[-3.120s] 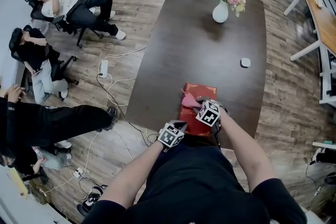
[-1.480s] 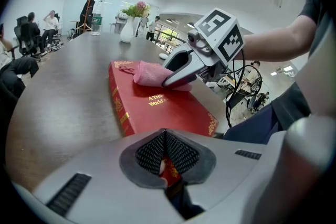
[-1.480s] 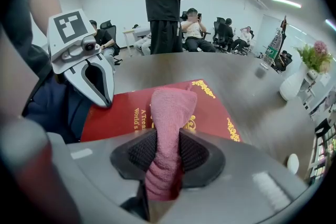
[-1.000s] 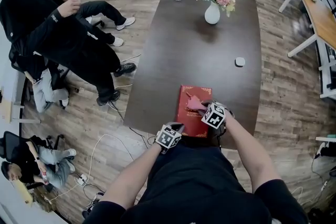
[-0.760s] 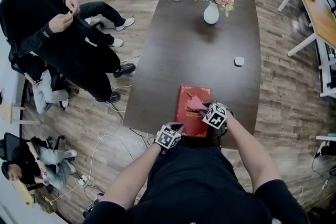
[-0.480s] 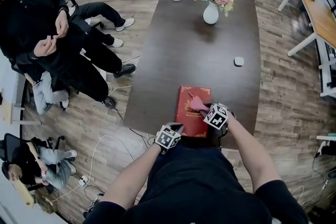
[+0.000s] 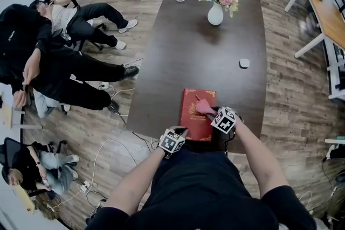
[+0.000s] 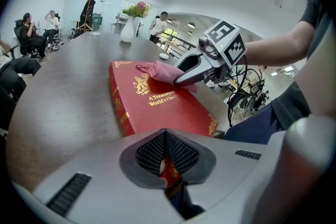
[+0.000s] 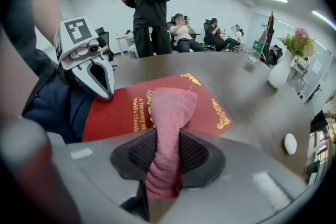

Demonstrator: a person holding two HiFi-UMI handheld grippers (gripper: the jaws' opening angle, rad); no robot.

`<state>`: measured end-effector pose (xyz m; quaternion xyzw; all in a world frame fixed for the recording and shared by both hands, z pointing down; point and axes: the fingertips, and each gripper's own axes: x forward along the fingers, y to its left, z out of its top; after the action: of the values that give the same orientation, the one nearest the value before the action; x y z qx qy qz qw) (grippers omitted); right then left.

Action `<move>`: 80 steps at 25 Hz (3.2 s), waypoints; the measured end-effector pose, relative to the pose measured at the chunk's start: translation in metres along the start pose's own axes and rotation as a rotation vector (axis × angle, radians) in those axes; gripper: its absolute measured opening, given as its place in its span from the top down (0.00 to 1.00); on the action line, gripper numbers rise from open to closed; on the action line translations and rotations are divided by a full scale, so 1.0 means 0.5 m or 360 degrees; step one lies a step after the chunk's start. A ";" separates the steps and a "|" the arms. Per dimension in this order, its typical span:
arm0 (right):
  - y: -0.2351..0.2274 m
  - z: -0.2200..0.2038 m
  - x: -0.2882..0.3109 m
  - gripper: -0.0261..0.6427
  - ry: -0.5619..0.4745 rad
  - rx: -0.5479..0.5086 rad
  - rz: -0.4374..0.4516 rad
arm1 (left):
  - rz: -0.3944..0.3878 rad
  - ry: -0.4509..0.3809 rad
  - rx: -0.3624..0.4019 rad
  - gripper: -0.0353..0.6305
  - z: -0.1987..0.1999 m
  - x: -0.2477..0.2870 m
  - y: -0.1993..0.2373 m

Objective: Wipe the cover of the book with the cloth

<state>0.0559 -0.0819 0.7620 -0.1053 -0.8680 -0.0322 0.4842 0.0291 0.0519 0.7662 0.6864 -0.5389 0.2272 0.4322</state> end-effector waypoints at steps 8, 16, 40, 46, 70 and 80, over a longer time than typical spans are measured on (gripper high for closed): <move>-0.008 -0.012 -0.008 0.78 -0.0008 0.0035 -0.0015 | 0.0011 -0.0003 0.0005 0.95 0.001 0.003 0.001; -0.008 -0.025 -0.017 0.78 -0.0026 0.0113 -0.0025 | 0.0025 0.0020 0.0013 0.95 -0.003 -0.001 0.002; 0.029 -0.002 -0.051 0.78 0.0113 0.0215 -0.0199 | -0.0186 0.0106 0.0188 0.95 0.002 0.012 -0.009; 0.068 0.084 0.001 0.78 0.0094 0.0136 -0.0169 | -0.0251 0.0075 0.0221 0.95 0.003 0.014 -0.016; 0.127 0.187 0.137 0.78 0.0048 -0.0104 0.0046 | -0.0327 0.0005 0.0204 0.95 0.004 0.006 -0.026; 0.119 0.171 0.128 0.78 0.0040 -0.0070 0.0058 | -0.0317 0.0009 0.0217 0.95 0.005 0.007 -0.023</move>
<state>-0.0352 -0.0005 0.7682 -0.1314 -0.8589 -0.0437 0.4931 0.0406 0.0485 0.7634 0.7638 -0.4500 0.2212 0.4065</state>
